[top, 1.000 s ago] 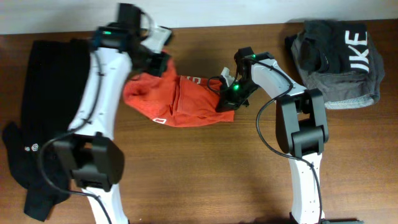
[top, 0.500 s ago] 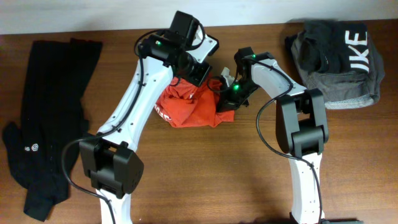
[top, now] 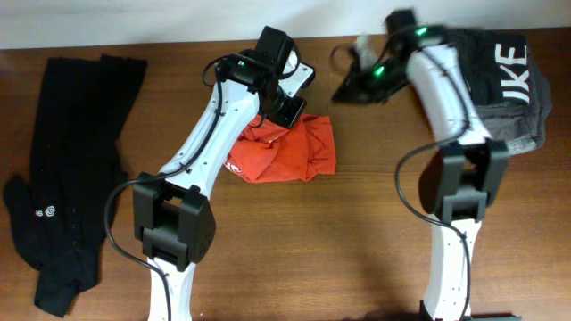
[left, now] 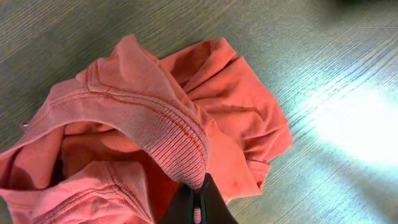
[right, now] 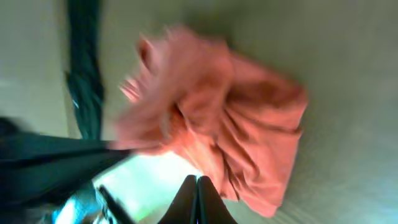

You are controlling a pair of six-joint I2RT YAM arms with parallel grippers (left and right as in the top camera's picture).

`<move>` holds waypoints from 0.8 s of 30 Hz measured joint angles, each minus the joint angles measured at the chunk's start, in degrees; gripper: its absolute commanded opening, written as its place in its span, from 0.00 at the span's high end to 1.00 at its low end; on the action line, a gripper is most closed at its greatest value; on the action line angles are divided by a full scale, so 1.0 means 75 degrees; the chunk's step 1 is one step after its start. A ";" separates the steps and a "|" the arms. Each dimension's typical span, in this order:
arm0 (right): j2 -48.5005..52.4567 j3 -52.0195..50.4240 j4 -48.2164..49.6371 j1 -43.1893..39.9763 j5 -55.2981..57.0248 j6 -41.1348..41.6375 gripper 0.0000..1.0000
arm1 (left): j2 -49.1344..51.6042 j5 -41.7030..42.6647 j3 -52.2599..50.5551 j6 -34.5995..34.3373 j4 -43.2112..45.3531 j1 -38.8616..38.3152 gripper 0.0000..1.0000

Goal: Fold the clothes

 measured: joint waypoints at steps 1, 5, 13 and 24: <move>-0.0052 0.0347 -0.0117 -0.0125 -0.0050 0.0003 0.96 | 0.0000 0.0006 0.0000 -0.0003 0.0017 0.0000 0.98; -0.0251 0.1594 -0.0545 -0.0697 -0.0210 0.0029 0.96 | 0.0000 0.0210 0.0000 -0.0032 0.0026 0.0000 0.23; -0.0455 0.2279 -0.1332 -0.1504 -0.0245 -0.0052 0.96 | 0.0000 0.0650 0.0085 -0.0061 0.0216 -0.0157 0.01; -0.0455 0.2279 -0.1454 -0.0396 0.1049 -0.0239 0.83 | -0.0169 0.0423 0.3442 -0.0653 -0.1017 0.1580 0.01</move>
